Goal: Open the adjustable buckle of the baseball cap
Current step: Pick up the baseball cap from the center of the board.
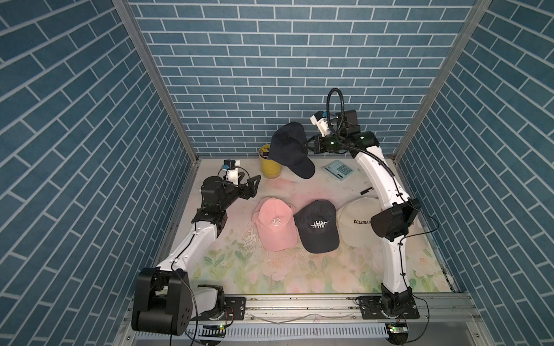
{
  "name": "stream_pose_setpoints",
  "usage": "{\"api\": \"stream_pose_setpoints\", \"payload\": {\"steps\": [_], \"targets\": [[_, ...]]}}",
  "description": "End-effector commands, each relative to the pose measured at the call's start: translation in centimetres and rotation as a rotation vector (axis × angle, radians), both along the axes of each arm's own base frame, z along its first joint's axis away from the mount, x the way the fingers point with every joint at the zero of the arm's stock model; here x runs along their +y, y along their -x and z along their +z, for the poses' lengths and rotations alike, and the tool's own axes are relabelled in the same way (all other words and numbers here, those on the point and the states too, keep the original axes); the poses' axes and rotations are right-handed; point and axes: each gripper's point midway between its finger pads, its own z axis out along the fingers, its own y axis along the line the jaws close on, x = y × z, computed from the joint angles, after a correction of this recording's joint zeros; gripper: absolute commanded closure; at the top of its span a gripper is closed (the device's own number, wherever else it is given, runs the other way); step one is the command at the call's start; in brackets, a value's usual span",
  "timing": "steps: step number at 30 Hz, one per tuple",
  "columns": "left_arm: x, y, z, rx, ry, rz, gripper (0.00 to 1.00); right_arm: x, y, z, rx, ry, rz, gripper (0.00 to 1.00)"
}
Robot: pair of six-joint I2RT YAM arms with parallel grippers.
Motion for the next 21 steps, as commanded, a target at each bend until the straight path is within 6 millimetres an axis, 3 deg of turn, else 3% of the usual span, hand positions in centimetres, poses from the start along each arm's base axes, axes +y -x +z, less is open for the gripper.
{"api": "stream_pose_setpoints", "payload": {"steps": [1,4,8,11,14,18,21], "targets": [[-0.2,0.4,2.5,-0.191,-0.173,0.05,0.14,-0.3,2.7,4.3,0.034,-0.132,0.095,1.0],[-1.4,-0.2,3.5,-0.265,-0.269,0.111,0.11,0.0,3.6,4.3,0.069,-0.149,0.127,1.0],[-3.6,-1.4,4.9,-0.351,-0.264,0.109,0.09,0.0,4.1,4.2,0.093,-0.154,0.131,1.0],[-5.1,-2.3,6.0,-0.394,-0.219,0.094,0.08,0.0,4.8,4.3,0.1,-0.151,0.136,1.0],[-5.2,-3.2,7.4,-0.434,-0.147,0.126,0.06,0.1,5.6,4.1,0.114,-0.146,0.148,1.0],[-6.4,-2.5,10.2,-0.538,-0.025,0.058,0.05,0.3,6.3,3.4,0.135,-0.141,0.159,1.0],[-6.8,-2.6,11.3,-0.565,0.035,0.036,0.07,0.3,6.5,3.1,0.138,-0.138,0.158,1.0]]}}
